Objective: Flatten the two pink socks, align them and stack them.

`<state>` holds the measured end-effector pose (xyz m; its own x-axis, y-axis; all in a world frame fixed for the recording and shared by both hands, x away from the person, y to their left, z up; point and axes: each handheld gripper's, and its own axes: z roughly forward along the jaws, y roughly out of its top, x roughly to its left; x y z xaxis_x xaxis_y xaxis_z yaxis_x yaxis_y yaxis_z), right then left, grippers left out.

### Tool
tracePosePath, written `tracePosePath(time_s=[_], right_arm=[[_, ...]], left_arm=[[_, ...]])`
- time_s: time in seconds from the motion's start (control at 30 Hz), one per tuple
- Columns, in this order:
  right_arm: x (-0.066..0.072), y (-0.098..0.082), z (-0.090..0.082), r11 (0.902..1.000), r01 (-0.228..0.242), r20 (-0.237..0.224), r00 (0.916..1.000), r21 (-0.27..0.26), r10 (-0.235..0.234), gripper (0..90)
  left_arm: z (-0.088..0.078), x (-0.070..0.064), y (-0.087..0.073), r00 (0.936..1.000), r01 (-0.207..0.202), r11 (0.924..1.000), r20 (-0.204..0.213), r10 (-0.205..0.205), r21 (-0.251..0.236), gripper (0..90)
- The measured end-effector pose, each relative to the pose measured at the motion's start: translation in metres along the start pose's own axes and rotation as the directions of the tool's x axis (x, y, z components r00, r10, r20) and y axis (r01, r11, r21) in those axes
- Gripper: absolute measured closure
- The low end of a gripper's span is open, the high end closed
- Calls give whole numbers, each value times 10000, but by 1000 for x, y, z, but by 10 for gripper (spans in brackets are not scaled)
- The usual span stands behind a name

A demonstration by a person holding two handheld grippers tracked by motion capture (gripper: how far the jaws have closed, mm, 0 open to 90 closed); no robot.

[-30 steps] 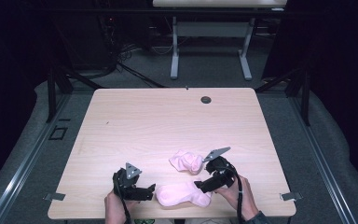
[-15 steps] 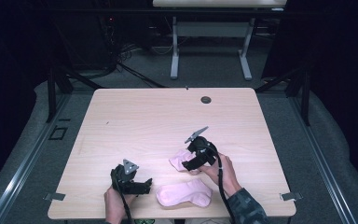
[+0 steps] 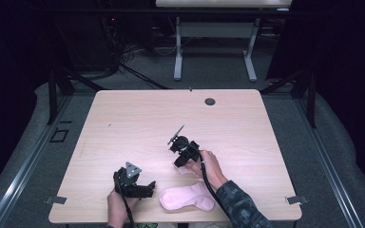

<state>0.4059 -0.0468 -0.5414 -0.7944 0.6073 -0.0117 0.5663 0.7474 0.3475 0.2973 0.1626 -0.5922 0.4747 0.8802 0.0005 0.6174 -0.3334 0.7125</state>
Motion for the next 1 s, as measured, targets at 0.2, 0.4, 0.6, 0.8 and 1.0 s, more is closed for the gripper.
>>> tracePosePath(time_s=[0.2, 0.4, 0.6, 0.8, 1.0], right_arm=[[2, 2, 8, 9993, -92, 103, 9999, 375, 88, 675], [-1, -2, 8, 9988, -480, -63, 9988, 54, 481, 829], [-9, -11, -10, 9895, -1095, -696, 9922, -940, 1032, 837], [-10, -22, -49, 9580, -1540, -1076, 9855, -2419, 1312, 835], [-6, -26, -72, 9271, -1653, -1061, 9849, -3364, 1370, 833]], left_arm=[[0, 0, 0, 10000, -8, 10000, 14, 8, 22, 0], [1, 0, 1, 10000, -24, 10000, 36, 24, 16, 0], [2, 1, 2, 9999, -115, 9999, 48, 115, 36, 0], [-1, 1, 13, 9969, 177, 9998, 772, -179, 37, 3], [-11, -12, 27, 9833, 108, 9967, 1822, 40, -802, 12]])
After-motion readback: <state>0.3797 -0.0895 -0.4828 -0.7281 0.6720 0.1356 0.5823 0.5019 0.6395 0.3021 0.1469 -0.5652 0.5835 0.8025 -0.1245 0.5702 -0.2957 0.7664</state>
